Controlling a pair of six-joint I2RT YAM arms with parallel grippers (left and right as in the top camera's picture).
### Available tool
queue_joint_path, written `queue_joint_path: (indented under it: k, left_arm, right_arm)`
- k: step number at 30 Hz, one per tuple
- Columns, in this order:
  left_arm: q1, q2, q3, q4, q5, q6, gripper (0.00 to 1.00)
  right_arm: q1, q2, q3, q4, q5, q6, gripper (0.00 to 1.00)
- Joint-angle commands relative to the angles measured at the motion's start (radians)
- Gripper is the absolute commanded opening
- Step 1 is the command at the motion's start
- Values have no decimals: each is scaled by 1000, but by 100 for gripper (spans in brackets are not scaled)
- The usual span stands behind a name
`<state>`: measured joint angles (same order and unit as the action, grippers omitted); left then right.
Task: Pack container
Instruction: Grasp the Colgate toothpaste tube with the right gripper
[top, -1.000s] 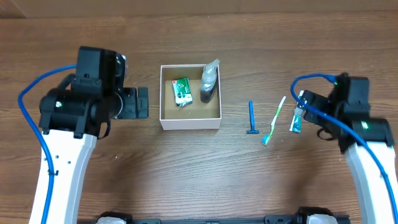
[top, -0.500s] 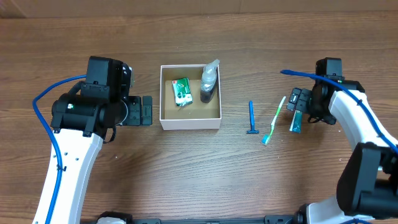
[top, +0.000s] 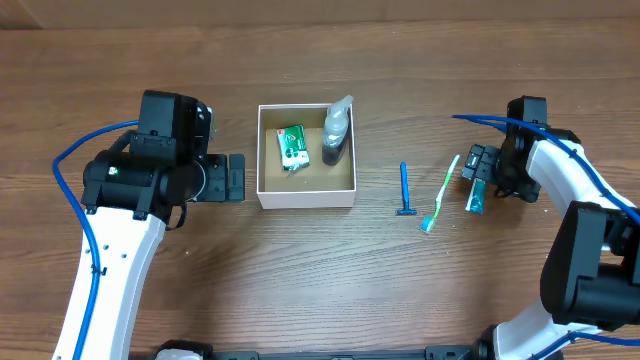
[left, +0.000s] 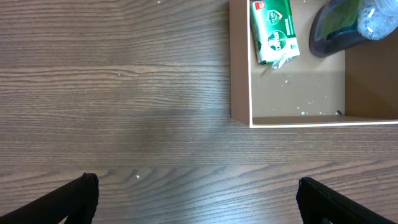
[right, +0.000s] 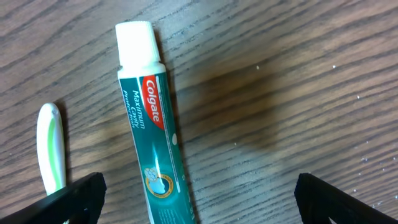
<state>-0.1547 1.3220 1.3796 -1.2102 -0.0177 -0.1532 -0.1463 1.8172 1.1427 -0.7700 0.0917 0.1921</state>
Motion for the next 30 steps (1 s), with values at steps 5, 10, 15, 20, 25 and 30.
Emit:
queue_joint_path:
  k: [5,10,15,20,25,30]
  left_arm:
    - [5,-15,-10,5,19,7,100]
    - [5,-15,-10,5,19,7,100]
    - [5,-15,-10,2,19,7,100]
    - [5,-15,-10,-13,19,7,100]
    - [5,-15,-10,-16,18,7,100]
    - [5,-15,-10,-14,18,7,100]
  right_arm:
    - [-3,53,21,11,-19,-34,98]
    - [-3,66,19,22,-19,-41,98]
    - [-3,66,5,24,-42,-41,96]
    - [-3,66,-19,42,-53,-41,82]
    - [-3,66,-22,48,-53,-40,54]
    - [-3,66,-22,53,-53,-40,43]
